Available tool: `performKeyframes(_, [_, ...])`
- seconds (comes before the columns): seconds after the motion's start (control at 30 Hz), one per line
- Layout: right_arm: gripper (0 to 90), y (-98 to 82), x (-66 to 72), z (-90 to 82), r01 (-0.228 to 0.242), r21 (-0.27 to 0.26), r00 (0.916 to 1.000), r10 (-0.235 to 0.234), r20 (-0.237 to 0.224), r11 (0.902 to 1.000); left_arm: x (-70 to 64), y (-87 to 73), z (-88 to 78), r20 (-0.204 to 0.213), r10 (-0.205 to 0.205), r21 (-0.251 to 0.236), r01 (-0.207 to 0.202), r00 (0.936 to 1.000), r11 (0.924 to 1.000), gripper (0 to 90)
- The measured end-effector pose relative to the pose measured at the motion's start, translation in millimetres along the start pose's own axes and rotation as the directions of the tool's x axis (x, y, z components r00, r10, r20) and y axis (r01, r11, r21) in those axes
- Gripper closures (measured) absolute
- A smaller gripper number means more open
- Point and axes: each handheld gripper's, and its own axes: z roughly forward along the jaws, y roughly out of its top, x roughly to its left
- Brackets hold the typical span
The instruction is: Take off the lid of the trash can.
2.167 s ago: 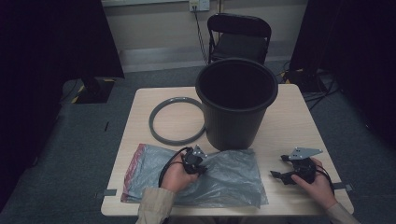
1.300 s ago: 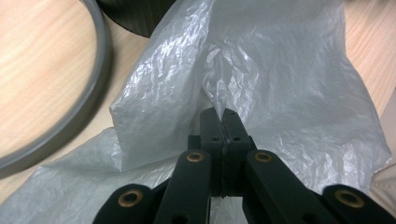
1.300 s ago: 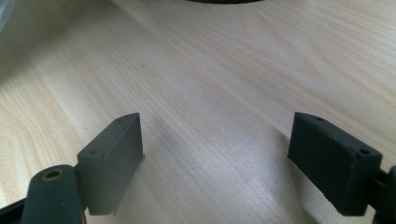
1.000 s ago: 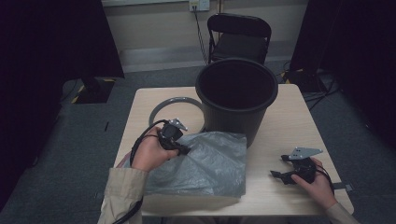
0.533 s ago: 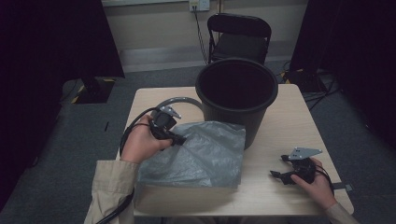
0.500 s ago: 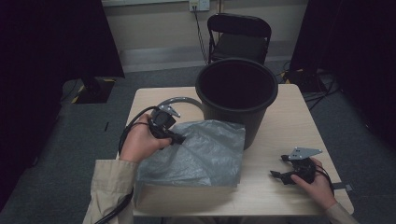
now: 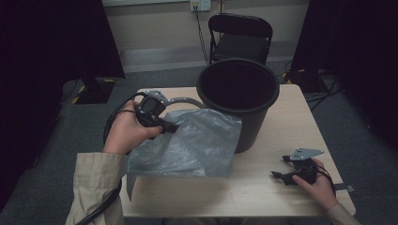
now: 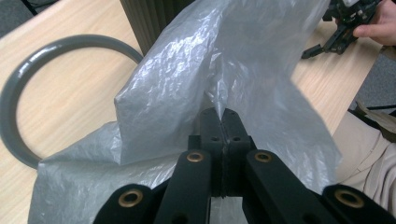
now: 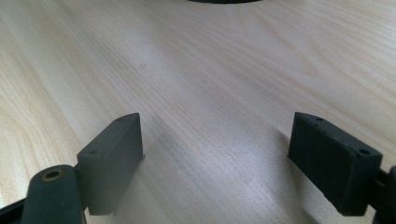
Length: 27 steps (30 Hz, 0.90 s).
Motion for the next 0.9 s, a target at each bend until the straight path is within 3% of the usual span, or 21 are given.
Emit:
performKeyframes(0.47, [16.6,0.0,-0.5,0.0,-0.002,-0.002,1.0000,0.002,-0.003,1.0000,-7.0,-1.3,-1.0,0.014,0.008,-0.007,-0.008,0.9999,0.9999,90.0])
performKeyframes(0.9, [16.5,0.1,0.2,0.3,0.004,0.000,1.0000,-0.004,0.003,1.0000,-11.0,-8.6,-26.1,0.003,0.010,-0.021,-0.010,0.9999,0.9997,90.0])
